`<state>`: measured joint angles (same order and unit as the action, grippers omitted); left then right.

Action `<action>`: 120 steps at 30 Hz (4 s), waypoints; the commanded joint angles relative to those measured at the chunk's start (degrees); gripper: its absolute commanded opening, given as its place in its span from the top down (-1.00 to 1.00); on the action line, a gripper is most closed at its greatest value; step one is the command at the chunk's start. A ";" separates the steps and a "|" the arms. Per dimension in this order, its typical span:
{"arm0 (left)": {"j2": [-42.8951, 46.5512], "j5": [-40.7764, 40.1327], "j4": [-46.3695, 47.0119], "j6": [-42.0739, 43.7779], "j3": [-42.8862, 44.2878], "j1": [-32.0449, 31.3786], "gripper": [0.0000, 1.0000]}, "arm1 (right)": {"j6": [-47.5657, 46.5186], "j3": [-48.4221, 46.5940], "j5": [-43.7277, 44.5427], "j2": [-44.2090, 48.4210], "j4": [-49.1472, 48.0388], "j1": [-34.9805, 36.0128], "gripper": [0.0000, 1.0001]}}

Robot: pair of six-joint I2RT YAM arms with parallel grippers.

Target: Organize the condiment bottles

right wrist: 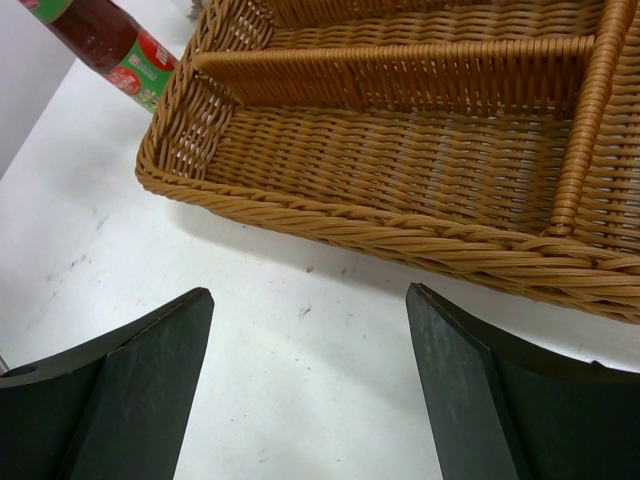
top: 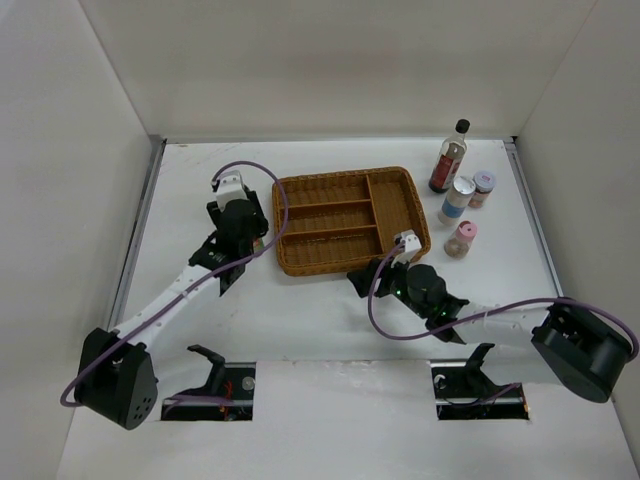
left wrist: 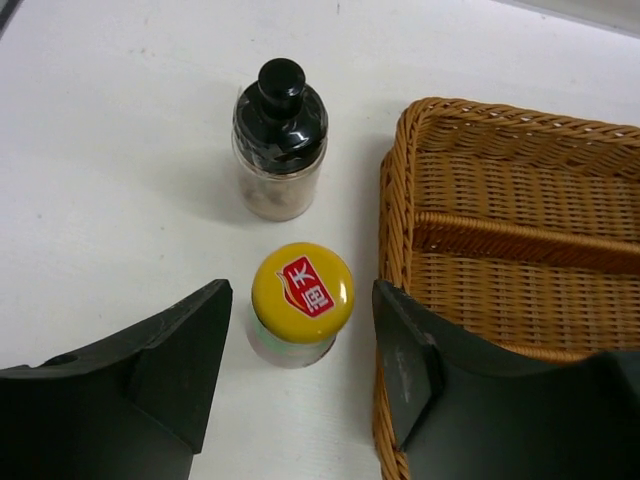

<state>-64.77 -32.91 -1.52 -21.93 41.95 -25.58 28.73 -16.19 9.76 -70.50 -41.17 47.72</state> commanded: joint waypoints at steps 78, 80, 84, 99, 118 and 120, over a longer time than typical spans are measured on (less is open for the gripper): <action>-14.86 2.50 17.08 0.40 10.00 5.05 -0.66 | -1.13 -2.10 0.70 -0.25 -1.81 -0.49 -0.80; -15.47 3.02 15.94 0.31 8.94 6.11 -0.68 | -0.87 -2.10 0.53 -0.34 -1.81 -0.49 -0.84; -19.15 3.02 14.79 0.84 9.20 7.52 -0.69 | -1.22 -2.10 0.52 0.27 -1.81 -0.13 -0.93; -30.85 1.35 19.36 2.07 13.94 11.04 -0.43 | -1.22 -2.27 0.08 -0.08 -1.72 0.31 -0.94; -2.29 -1.54 17.95 2.07 0.67 -5.11 0.38 | -1.22 -2.53 -0.27 -1.75 -2.60 0.31 -0.93; -2.90 -1.72 18.66 1.72 0.76 -8.20 0.36 | -1.40 -2.54 0.08 -1.66 -2.60 0.31 -0.93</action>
<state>-67.57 -34.06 14.66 -19.75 42.85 -30.24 28.05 -16.47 9.43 -72.05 -41.10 47.46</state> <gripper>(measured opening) 0.556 0.968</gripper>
